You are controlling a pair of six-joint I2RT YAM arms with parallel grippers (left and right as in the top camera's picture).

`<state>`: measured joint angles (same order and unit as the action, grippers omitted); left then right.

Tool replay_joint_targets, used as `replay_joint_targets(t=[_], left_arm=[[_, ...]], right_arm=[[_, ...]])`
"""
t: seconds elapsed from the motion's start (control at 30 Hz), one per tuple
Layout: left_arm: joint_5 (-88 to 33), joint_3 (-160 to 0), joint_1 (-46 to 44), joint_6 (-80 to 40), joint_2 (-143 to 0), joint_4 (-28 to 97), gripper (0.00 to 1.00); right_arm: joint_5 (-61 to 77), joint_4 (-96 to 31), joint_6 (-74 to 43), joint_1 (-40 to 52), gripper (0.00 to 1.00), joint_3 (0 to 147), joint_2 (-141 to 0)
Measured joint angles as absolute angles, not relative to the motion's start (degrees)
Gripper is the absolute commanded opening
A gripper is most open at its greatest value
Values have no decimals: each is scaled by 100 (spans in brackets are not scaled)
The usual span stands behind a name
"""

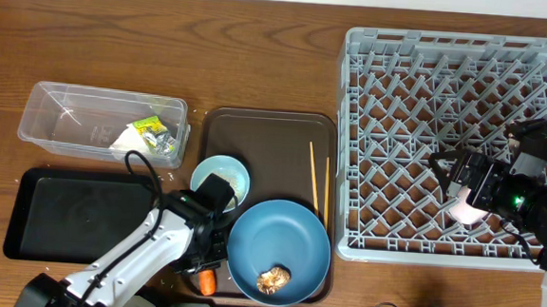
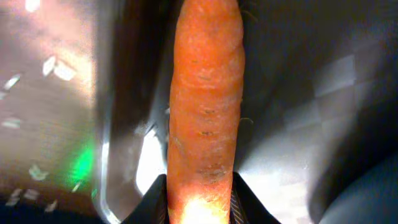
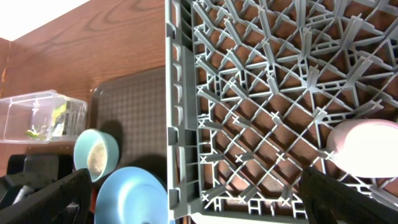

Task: Sort waste into correct bins and load items into the dishwasher rack
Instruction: 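Carry the carrot left onto the black tray and release it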

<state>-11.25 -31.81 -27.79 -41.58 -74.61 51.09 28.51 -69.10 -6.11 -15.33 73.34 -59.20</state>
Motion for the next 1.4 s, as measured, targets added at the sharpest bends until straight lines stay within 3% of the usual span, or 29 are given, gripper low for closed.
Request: replay_joint_targets(t=[0.37,0.57,1.03,1.37,1.4], left_arm=[[-1120,-3833,-2770,-4156,-6713,5970,9],[-1074,-3983,-2123,-4158,-6121,6114,6],[-517,-4032,1457,-4158,-5428,5883,6],[-320,-4032,3352,-4152,-5791,5411,7],[-316,-4032,3470,-4152,-5865,5378,11]], right_arm=[[2849,-6836,-611,-1533,99,7334,-5920],[2849,-6831,-611,-1533,99,7334,-5920],[2849,-6831,-611,-1533,99,7334,-5920],[2849,-6834,-611,-1533,99,7334,-5920],[2849,-6834,-611,-1533,99,7334,-5920]])
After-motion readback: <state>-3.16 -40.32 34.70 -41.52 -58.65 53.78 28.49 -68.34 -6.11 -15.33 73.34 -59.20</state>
